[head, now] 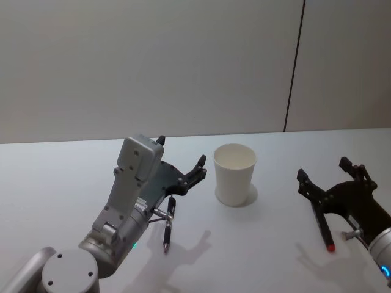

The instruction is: Place the pen into the pen holder.

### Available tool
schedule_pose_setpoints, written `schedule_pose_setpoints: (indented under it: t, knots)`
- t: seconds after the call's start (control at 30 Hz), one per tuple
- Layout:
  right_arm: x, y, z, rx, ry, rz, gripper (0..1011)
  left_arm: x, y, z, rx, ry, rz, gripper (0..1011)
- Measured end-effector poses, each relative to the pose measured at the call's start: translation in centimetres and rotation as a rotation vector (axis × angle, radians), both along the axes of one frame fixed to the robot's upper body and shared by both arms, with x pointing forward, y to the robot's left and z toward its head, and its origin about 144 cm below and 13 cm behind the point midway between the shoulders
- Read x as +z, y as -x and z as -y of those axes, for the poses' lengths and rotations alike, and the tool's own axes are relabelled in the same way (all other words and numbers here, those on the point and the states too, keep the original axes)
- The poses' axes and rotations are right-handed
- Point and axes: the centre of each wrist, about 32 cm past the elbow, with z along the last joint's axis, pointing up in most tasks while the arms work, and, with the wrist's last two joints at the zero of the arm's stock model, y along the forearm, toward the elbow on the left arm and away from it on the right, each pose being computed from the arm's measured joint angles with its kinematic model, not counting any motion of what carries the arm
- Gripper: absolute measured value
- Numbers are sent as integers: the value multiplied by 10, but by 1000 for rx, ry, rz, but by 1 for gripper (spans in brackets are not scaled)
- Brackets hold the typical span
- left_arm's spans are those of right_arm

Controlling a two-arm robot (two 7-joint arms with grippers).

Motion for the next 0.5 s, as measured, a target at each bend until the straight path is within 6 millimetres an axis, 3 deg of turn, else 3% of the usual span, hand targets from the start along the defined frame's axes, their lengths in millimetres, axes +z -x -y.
schedule_pose_setpoints:
  t: [0.5]
  knots:
    - [22, -6, 5, 18, -41, -98, 1001, 0, 0, 0, 0, 0, 0, 1000]
